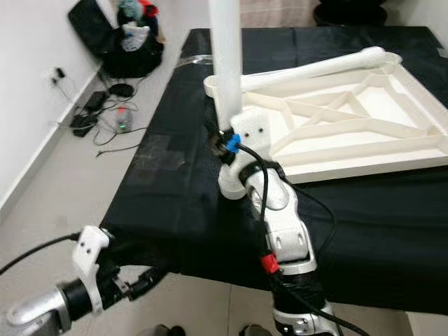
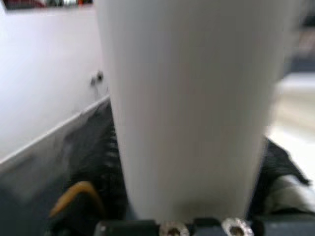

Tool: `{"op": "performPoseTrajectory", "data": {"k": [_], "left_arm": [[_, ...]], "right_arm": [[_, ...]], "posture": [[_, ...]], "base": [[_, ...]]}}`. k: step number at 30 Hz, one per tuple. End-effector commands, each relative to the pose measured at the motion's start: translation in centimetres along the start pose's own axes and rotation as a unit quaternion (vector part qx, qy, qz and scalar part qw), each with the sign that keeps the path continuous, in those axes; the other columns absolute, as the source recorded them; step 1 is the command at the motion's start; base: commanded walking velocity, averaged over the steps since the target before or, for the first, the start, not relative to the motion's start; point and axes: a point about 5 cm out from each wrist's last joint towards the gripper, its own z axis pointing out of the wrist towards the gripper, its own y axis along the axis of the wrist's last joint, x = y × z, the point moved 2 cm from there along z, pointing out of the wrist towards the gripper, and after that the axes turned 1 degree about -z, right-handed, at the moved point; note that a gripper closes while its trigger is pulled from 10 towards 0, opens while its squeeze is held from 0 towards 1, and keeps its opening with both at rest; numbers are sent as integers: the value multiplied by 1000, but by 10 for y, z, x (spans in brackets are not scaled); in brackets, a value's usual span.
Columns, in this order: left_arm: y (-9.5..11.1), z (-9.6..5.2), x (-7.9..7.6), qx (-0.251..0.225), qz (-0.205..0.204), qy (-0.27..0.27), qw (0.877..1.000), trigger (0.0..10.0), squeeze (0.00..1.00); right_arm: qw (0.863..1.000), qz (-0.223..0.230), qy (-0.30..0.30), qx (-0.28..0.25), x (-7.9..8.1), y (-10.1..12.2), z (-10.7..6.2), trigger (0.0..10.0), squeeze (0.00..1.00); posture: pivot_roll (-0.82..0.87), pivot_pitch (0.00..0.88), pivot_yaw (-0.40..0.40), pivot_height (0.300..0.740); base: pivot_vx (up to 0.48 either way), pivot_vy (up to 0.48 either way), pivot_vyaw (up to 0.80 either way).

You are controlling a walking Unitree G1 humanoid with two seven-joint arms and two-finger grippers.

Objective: Building children table

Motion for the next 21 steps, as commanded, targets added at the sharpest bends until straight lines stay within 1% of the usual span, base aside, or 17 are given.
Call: {"op": "performPoseTrajectory", "data": {"k": [1,2,4,6,7,8,10,11,12,13,14,16,17,18,19,20,21], "left_arm": [[7,2,8,-34,3,34,999,10000,0],[11,2,10,-52,3,45,998,10000,0],[13,2,11,-62,3,51,997,10000,0],[14,0,4,-72,13,54,996,10000,0],[14,0,4,-72,13,54,996,10000,0],[15,0,1,-77,19,52,996,10000,0],[15,0,1,-77,19,52,996,10000,0],[15,0,-1,-80,22,50,995,10000,0],[15,0,-3,-86,26,48,995,10000,0],[16,0,-6,-92,27,46,994,10000,0],[16,0,-8,-98,27,44,994,10000,0],[16,0,-8,-98,27,44,994,10000,0],[17,0,-10,-102,27,42,994,10000,0],[17,0,-10,-102,27,42,994,10000,0],[18,0,-12,-105,27,41,993,10000,0],[18,0,-12,-105,27,41,993,10000,0],[20,-1,-16,-109,33,37,993,10000,0]], "right_arm": [[1000,10,18,-12,0,3,1,10000,1000],[1000,10,26,-14,-3,4,2,10000,1000],[999,9,31,-15,-5,4,3,10000,1000],[999,-2,47,-19,-13,6,5,10000,1000],[999,-2,47,-19,-13,6,5,10000,1000],[998,-11,62,-20,-17,7,6,10000,1000],[998,-11,62,-20,-17,7,6,10000,1000],[996,-16,82,-20,-20,8,6,10000,1000],[993,-19,115,-21,-23,9,6,10000,890],[987,-25,157,-21,-28,12,6,10000,78],[981,-26,189,-21,-34,16,5,10000,0],[981,-26,189,-21,-34,16,5,10000,0],[976,-26,215,-23,-40,19,5,10000,0],[976,-26,215,-23,-40,19,5,10000,0],[971,-26,237,-23,-46,23,5,10000,0],[971,-26,237,-23,-46,23,5,10000,0],[958,-19,285,-34,-54,38,7,10000,0]], "posture": [[12,133,65,740],[10,136,63,740],[10,137,63,740],[13,149,57,740],[13,149,57,740],[17,157,53,740],[17,157,53,740],[19,162,49,740],[22,170,45,740],[28,186,37,740],[34,195,32,740],[34,195,32,740],[35,198,30,740],[35,198,30,740],[39,203,26,740],[39,203,26,740],[46,220,20,740]], "base": [[0,0,0],[0,0,0],[0,0,0],[0,0,0],[0,0,0],[0,0,0],[0,0,0],[0,0,0],[0,0,0],[0,0,0],[0,0,0],[0,0,0],[0,0,0],[0,0,0],[0,0,0],[0,0,0],[0,0,0]]}}
